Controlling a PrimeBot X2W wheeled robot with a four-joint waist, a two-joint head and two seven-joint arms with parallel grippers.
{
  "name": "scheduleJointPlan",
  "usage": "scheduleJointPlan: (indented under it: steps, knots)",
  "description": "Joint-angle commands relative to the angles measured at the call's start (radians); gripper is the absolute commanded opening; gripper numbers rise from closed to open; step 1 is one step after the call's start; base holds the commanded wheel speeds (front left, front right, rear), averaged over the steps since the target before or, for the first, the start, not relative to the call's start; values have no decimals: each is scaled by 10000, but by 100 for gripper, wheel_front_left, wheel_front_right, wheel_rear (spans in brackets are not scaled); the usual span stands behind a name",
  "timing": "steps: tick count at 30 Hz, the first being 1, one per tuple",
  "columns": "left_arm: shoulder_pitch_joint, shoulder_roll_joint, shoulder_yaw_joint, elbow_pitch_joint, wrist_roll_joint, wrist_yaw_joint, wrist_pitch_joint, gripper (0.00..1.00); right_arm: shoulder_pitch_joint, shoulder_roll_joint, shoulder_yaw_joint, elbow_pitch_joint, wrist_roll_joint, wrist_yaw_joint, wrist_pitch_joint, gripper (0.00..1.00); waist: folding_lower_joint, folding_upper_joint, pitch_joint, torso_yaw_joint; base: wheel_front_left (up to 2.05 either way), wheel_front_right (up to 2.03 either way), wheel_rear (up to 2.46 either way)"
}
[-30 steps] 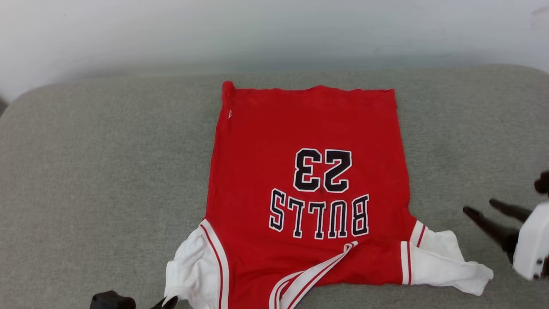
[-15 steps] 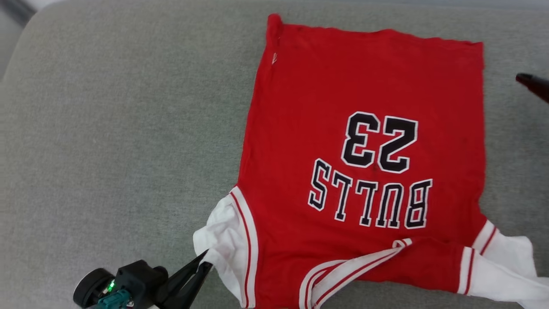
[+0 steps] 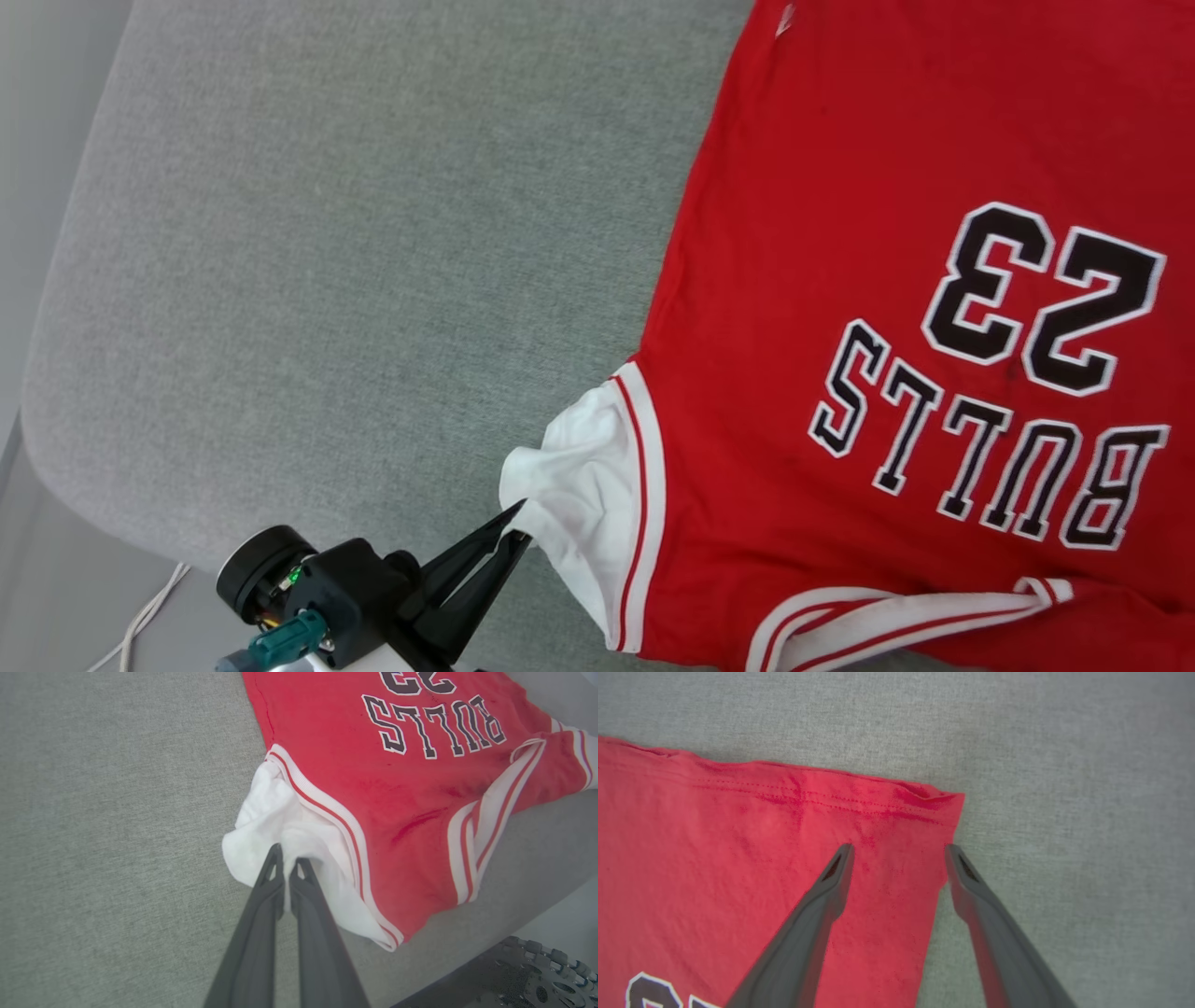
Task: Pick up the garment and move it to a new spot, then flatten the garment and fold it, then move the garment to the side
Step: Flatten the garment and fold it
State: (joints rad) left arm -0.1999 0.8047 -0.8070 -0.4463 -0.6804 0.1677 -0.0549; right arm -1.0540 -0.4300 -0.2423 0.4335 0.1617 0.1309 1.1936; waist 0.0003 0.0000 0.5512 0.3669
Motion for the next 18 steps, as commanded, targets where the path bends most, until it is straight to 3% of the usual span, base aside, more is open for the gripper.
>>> scheduleJointPlan:
  steps: [1,14,16,17,18]
  knots:
    - [-172,-78,-7,7,45,-32,-50,0,-187,16,-49,30,-95,-4,32,100,-3,0,323,322,0,0,0]
    - [-438,-448,-84,560,-55,-421,-432,0,603,292,-470,83,-679,-4,528,100,-3,0,744,702,0,0,0]
    - [-447,-455,-84,647,-81,-438,-462,0,730,313,-472,44,-671,-4,572,28,-3,0,727,702,0,0,0]
    - [-444,-457,-86,683,-89,-449,-478,0,776,321,-468,17,-659,-4,561,0,-3,0,708,694,0,0,0]
    - [-445,-458,-85,718,-84,-450,-476,0,808,327,-496,-6,-638,-4,532,0,-3,0,684,680,0,0,0]
